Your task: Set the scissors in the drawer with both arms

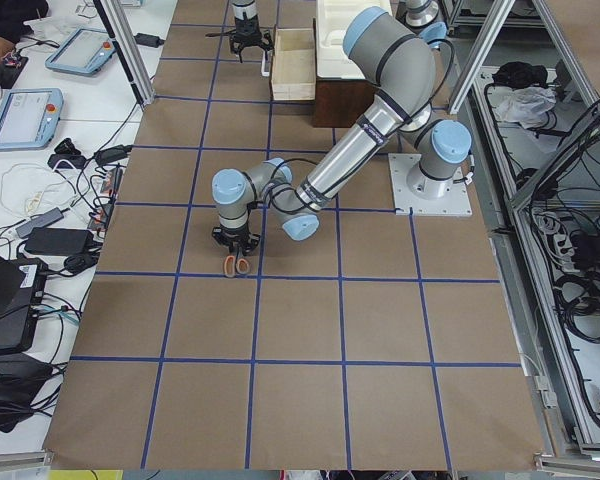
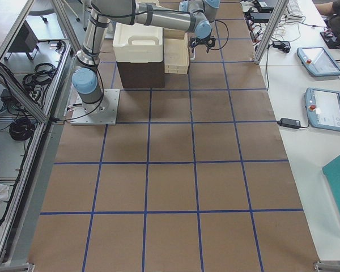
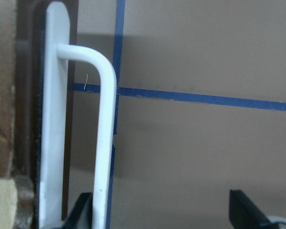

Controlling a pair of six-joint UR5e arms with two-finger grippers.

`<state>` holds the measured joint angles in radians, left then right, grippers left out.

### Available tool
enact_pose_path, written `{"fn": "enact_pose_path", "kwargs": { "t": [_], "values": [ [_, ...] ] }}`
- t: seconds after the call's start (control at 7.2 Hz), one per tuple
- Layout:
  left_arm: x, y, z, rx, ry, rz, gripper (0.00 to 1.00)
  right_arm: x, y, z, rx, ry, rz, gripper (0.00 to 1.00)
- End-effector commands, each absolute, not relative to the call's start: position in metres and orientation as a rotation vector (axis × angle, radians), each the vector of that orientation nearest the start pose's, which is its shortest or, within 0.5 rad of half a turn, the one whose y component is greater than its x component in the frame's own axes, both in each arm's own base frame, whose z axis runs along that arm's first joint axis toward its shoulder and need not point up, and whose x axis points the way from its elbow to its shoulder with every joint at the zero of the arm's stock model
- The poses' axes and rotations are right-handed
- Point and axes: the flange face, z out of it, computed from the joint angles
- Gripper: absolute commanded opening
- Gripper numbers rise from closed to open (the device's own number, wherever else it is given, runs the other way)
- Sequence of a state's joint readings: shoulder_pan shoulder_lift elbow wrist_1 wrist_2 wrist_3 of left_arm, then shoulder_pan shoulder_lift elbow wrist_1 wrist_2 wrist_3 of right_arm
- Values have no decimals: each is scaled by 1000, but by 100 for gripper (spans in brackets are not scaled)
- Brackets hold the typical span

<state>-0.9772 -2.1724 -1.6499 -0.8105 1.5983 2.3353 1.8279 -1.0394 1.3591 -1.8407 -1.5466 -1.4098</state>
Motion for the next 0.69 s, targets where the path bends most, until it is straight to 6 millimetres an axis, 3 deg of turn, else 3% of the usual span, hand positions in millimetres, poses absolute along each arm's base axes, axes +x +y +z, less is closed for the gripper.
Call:
{"fn": "enact_pose_path", "kwargs": {
  "t": [0.0, 0.28, 0.56],
  "values": [
    [257, -614, 180, -2448, -2114, -27, 0, 305, -629, 304, -2307, 2067, 35, 100],
    [255, -613, 204, -2468, -2132, -19, 0, 304, -630, 298, -2306, 2060, 46, 100],
    [230, -605, 261, -2493, -2108, -18, 0, 305, -634, 294, -2317, 2062, 25, 100]
  ]
}}
